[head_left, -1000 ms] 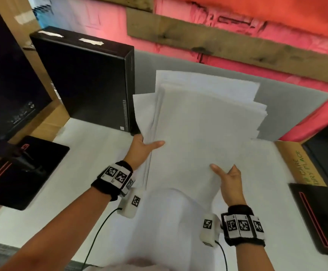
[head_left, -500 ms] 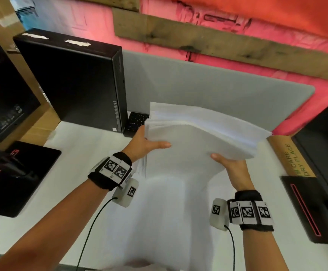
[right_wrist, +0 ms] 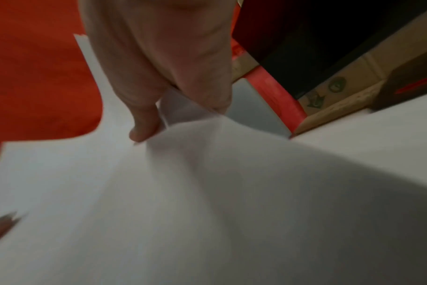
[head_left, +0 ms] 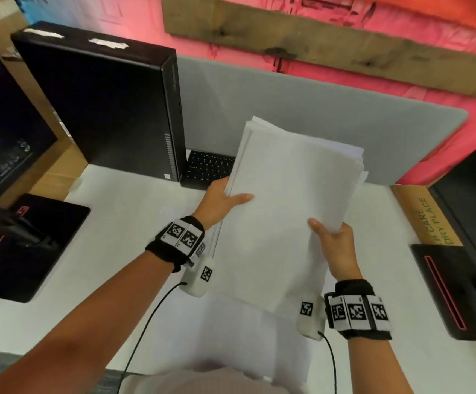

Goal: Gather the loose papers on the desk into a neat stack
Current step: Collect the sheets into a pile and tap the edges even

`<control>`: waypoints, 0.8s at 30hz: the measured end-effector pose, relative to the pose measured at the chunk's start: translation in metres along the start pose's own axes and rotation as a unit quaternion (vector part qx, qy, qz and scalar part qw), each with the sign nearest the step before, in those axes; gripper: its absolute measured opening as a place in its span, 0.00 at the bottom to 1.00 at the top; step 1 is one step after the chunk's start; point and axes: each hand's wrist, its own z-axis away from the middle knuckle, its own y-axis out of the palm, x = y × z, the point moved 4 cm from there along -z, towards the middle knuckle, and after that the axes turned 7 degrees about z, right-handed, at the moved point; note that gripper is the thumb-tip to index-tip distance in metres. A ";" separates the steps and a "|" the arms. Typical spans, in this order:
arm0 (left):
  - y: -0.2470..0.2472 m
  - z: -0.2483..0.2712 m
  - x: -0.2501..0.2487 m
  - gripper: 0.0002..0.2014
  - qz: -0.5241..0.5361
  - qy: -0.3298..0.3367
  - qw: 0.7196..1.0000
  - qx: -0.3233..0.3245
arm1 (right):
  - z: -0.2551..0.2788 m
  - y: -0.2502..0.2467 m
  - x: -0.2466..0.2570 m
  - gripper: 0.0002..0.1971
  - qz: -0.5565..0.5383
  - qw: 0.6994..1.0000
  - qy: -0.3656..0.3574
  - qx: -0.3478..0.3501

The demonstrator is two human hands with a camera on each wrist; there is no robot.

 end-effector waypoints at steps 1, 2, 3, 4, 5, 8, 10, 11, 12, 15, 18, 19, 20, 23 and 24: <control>-0.002 0.001 0.019 0.20 -0.035 -0.028 0.999 0.014 | 0.001 0.001 -0.016 0.14 0.023 0.999 0.031 0.003; -0.005 0.003 0.042 0.21 -0.078 -0.071 0.994 0.027 | 0.003 0.003 -0.034 0.16 0.047 0.997 0.066 0.006; -0.011 0.006 0.064 0.21 -0.126 -0.119 0.984 0.033 | 0.006 0.005 -0.053 0.18 0.069 0.993 0.101 0.008; -0.019 0.009 0.085 0.23 -0.190 -0.166 0.967 0.026 | 0.009 0.007 -0.070 0.19 0.095 0.987 0.130 0.007; -0.029 0.014 0.104 0.26 -0.274 -0.208 0.939 0.010 | 0.012 0.009 -0.085 0.19 0.130 0.980 0.150 0.005; -0.061 0.035 0.131 0.37 -0.463 -0.312 0.826 -0.070 | 0.017 0.015 -0.116 0.22 0.273 0.942 0.193 -0.015; -0.076 0.046 0.139 0.45 -0.452 -0.354 0.809 -0.128 | 0.020 0.016 -0.121 0.25 0.328 0.918 0.223 -0.022; -0.081 0.049 0.142 0.48 -0.443 -0.359 0.808 -0.151 | 0.019 0.017 -0.120 0.25 0.334 0.914 0.229 -0.022; -0.084 0.050 0.145 0.50 -0.445 -0.356 0.805 -0.167 | 0.017 0.017 -0.120 0.25 0.331 0.914 0.235 -0.019; -0.088 0.049 0.142 0.49 -0.460 -0.311 0.806 -0.206 | 0.014 0.018 -0.122 0.25 0.317 0.918 0.236 -0.023; -0.089 0.048 0.139 0.49 -0.439 -0.271 0.826 -0.228 | 0.013 0.018 -0.121 0.25 0.370 0.905 0.208 -0.036; -0.089 0.049 0.140 0.50 -0.437 -0.261 0.829 -0.231 | 0.013 0.018 -0.120 0.25 0.389 0.900 0.194 -0.035; -0.090 0.050 0.140 0.51 -0.436 -0.255 0.831 -0.231 | 0.013 0.019 -0.119 0.26 0.403 0.897 0.180 -0.029; -0.096 0.052 0.141 0.55 -0.394 -0.238 0.854 -0.243 | 0.014 0.019 -0.115 0.25 0.468 0.876 0.119 -0.019; -0.099 0.052 0.140 0.55 -0.353 -0.232 0.870 -0.253 | 0.014 0.019 -0.113 0.25 0.500 0.861 0.090 -0.017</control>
